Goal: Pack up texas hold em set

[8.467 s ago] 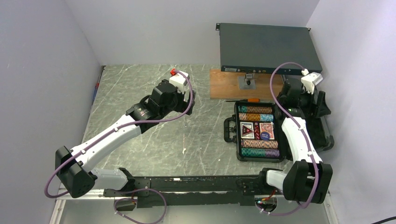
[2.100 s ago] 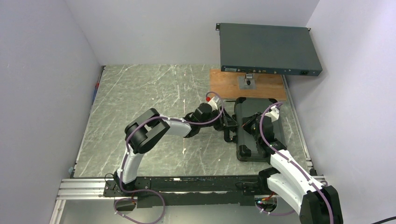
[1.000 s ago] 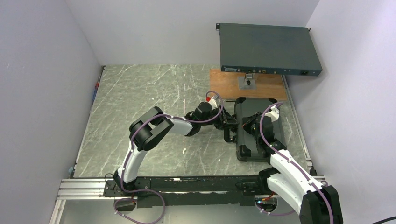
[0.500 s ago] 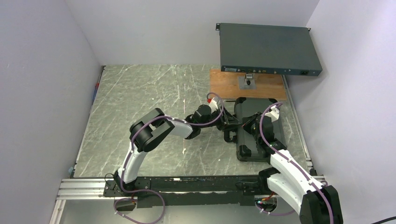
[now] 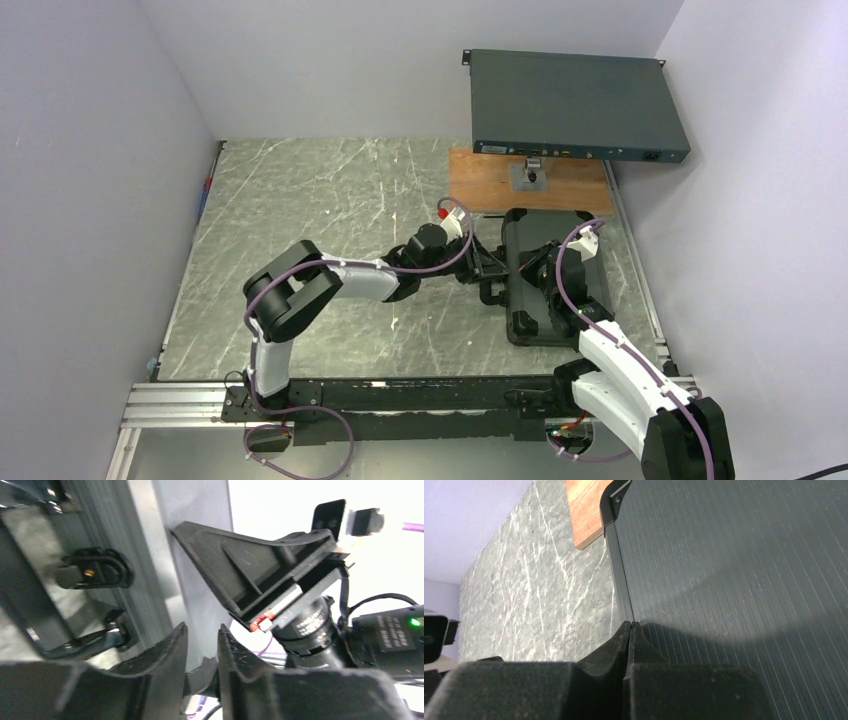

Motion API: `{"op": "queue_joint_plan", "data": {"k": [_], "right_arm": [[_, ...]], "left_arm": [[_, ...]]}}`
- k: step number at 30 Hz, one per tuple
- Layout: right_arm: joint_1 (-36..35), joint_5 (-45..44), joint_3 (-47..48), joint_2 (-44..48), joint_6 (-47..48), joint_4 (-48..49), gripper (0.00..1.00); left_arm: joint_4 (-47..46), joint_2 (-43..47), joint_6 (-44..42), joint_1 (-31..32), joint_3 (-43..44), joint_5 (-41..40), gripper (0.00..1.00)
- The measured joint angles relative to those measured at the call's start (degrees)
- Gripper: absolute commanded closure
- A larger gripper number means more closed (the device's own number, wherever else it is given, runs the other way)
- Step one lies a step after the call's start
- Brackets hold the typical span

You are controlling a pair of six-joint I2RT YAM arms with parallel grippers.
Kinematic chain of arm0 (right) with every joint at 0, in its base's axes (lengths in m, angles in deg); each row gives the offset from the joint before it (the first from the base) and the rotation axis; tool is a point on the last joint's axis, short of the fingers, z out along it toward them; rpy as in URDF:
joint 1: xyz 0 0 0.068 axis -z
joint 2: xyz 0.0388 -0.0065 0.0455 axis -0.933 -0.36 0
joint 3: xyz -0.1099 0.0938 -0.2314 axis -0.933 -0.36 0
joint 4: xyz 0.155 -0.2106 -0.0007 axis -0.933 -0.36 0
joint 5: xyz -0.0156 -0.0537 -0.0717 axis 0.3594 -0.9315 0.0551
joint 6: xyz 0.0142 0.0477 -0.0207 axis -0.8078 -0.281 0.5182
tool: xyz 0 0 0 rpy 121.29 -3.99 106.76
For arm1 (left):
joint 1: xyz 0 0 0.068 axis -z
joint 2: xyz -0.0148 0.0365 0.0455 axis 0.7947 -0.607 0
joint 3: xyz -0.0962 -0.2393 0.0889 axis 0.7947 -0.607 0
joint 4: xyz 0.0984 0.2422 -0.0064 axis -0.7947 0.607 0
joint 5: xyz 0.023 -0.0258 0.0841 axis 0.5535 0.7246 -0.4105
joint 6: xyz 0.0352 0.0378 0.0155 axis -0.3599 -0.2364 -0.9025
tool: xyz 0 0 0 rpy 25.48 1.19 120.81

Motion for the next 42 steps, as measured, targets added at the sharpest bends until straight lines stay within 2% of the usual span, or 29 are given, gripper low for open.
{"op": "queue_joint_plan", "data": {"k": [2,6,10,19,32,42], "right_arm": [[0.0,0.0,0.0,0.0,0.0,0.0,1.0],[0.0,0.0,0.0,0.0,0.0,0.0,1.0],[0.0,0.0,0.0,-0.1,0.0,0.0,1.0],[0.0,0.0,0.3,-0.5,0.0,0.0,1.0],[0.0,-0.3,1.1,-2.6,0.0,0.9,1.0],[0.0,-0.5,1.4,-3.1,0.0,0.9,1.0]], "left_arm": [[4.9,0.9,-2.6,-0.7,1.2,-0.5,0.89],[17.3,-0.9,-7.3,-2.0,6.9,-2.0,1.0],[27.6,-5.3,-11.4,-2.8,15.6,-3.5,1.0],[41.2,-12.3,-14.3,-2.7,25.5,-6.2,1.0],[50.6,-16.3,-14.4,-1.7,32.5,-7.1,1.0],[52.7,-19.1,-14.3,-1.6,36.3,-8.0,1.0]]}}
